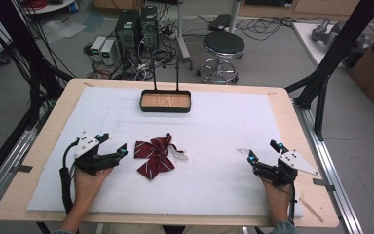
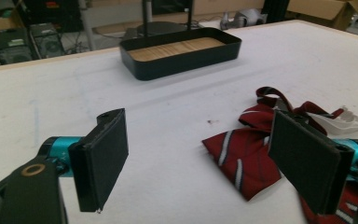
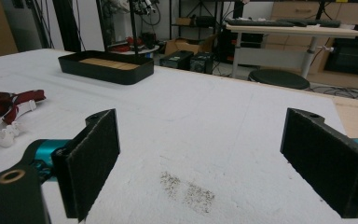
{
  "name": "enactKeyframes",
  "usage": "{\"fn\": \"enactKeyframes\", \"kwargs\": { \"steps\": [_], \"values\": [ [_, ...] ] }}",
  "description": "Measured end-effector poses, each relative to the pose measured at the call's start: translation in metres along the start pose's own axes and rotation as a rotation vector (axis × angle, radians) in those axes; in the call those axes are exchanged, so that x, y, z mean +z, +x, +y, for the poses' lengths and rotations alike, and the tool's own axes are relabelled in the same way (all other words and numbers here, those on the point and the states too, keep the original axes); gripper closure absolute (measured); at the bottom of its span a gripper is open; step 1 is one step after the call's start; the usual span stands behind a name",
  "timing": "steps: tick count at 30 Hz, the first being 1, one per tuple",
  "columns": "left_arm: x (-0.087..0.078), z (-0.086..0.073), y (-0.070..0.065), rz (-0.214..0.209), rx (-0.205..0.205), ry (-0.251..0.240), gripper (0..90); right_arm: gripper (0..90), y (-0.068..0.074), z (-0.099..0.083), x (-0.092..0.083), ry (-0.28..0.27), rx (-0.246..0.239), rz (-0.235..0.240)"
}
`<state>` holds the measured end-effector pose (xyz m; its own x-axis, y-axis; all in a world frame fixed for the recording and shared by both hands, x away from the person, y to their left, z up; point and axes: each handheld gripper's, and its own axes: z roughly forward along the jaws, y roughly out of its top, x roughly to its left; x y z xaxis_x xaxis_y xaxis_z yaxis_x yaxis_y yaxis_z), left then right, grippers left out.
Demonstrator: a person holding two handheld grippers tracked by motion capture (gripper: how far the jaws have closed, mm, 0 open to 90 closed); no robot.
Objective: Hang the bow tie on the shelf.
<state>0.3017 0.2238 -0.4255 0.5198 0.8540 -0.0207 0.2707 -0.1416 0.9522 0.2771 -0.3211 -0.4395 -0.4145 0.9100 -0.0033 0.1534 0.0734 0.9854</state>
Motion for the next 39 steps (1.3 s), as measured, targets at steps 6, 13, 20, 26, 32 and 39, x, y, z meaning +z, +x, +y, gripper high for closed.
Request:
{"fn": "enactKeyframes", "kwargs": {
  "steps": [6,13,20,26,32,39],
  "values": [
    [0.026,0.006,-0.020,-0.058,0.027,0.051,22.8,10.8,0.000,0.000,0.000,0.003,-0.003,0.000],
    [0.054,0.009,-0.035,-0.150,0.025,0.112,28.0,10.8,0.001,0.000,0.000,0.001,-0.010,0.005],
    [0.081,0.011,-0.052,-0.199,0.057,0.201,31.4,10.8,0.001,0.000,0.000,0.001,-0.011,0.005],
    [0.093,0.011,-0.058,-0.216,0.071,0.259,37.8,10.8,0.001,0.000,0.000,-0.001,-0.018,0.008],
    [0.100,0.012,-0.059,-0.205,0.072,0.312,42.2,10.8,0.001,0.000,0.000,-0.001,-0.017,0.010],
    [0.102,0.012,-0.063,-0.209,0.100,0.328,48.1,10.8,0.001,0.000,0.000,0.000,-0.014,0.009]
  ]
}}
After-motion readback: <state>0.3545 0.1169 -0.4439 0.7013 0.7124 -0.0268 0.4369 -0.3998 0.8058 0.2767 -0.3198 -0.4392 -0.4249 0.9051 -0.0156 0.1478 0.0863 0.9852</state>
